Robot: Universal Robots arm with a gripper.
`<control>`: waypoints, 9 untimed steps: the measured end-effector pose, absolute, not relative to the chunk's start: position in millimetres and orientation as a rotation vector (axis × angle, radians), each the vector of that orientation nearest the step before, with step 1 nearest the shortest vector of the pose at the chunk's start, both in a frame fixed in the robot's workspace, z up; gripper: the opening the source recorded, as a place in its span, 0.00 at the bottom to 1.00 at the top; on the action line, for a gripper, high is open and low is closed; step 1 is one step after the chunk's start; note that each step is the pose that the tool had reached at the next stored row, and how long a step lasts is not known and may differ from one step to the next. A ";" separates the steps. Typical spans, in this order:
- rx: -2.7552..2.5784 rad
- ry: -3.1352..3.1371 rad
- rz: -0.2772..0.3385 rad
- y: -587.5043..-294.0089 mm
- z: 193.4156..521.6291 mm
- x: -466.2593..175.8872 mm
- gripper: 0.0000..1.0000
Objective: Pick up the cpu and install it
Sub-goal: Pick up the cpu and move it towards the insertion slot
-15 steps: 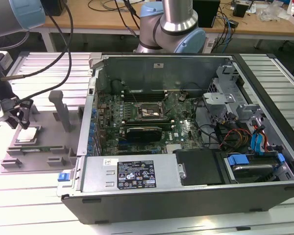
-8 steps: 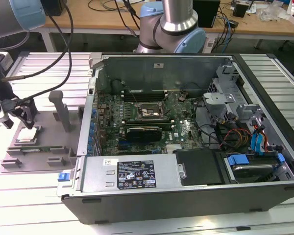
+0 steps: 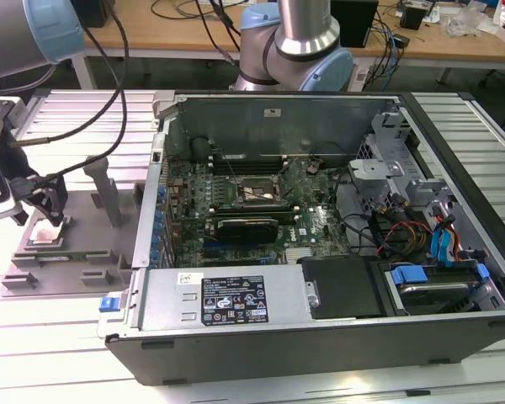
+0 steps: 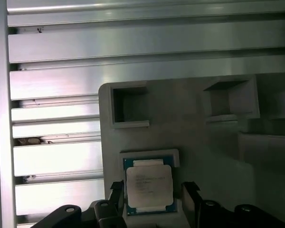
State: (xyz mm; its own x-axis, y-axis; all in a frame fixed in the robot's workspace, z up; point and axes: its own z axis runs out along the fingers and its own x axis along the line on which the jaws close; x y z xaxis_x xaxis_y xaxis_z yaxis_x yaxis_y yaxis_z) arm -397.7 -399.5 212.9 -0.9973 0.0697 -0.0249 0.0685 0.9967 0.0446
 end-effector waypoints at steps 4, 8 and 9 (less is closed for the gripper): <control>0.064 3.118 0.064 -399.8 206.1 -397.7 0.60; -0.052 3.120 0.056 -399.8 202.1 -395.5 0.60; -0.054 3.120 0.055 -399.8 201.8 -395.5 0.60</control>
State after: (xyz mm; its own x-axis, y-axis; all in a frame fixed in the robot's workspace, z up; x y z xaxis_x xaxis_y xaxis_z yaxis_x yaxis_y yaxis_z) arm -395.5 -399.8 201.8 -0.9992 -0.0341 -0.0210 -0.0348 0.9988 0.0348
